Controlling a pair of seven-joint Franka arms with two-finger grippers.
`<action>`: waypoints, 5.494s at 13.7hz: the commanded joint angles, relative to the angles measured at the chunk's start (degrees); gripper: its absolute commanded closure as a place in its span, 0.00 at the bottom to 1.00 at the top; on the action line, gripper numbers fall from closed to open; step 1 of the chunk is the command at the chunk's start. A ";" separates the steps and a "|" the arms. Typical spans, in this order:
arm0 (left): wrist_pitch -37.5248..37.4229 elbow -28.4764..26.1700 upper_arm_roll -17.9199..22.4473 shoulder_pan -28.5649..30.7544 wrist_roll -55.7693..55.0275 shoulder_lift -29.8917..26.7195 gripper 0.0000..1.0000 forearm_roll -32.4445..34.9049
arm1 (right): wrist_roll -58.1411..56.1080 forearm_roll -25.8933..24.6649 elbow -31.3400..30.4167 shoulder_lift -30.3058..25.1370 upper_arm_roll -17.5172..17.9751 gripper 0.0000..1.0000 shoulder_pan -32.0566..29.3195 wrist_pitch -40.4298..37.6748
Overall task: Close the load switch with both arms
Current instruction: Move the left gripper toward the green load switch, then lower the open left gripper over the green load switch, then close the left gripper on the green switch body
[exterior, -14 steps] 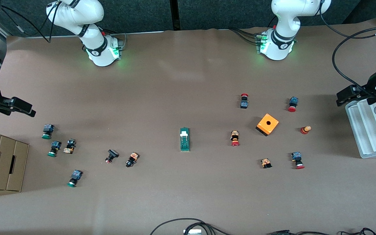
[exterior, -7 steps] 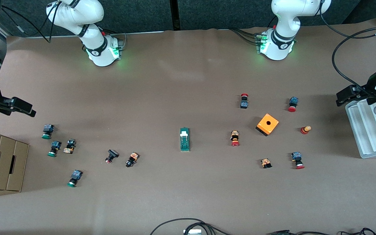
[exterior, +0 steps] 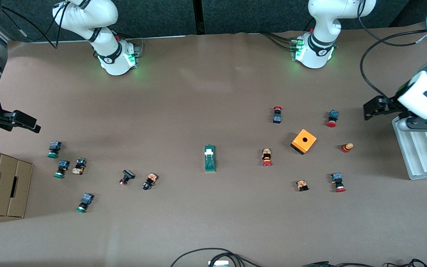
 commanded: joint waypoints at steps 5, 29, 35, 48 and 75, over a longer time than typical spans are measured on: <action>-0.22 2.46 -4.91 -0.44 0.79 1.23 0.00 1.47 | -0.13 -0.88 0.98 0.56 -0.14 0.01 0.36 -0.14; 24.65 -3.78 -10.28 -36.99 -72.75 13.52 0.00 38.45 | -0.22 -0.97 1.15 0.65 0.04 0.01 0.45 -0.06; 25.45 -3.86 -12.65 -41.66 -87.61 23.18 0.00 59.35 | -0.30 -0.97 1.15 0.65 0.13 0.01 0.45 -0.23; 29.49 -3.60 -14.42 -43.59 -126.72 40.24 0.00 94.61 | -0.21 -0.97 1.15 0.56 0.30 0.01 0.45 -0.41; 22.55 -3.95 -13.71 -42.89 -145.81 52.82 0.00 117.48 | -0.21 -0.97 1.15 0.56 0.30 0.01 0.54 -0.23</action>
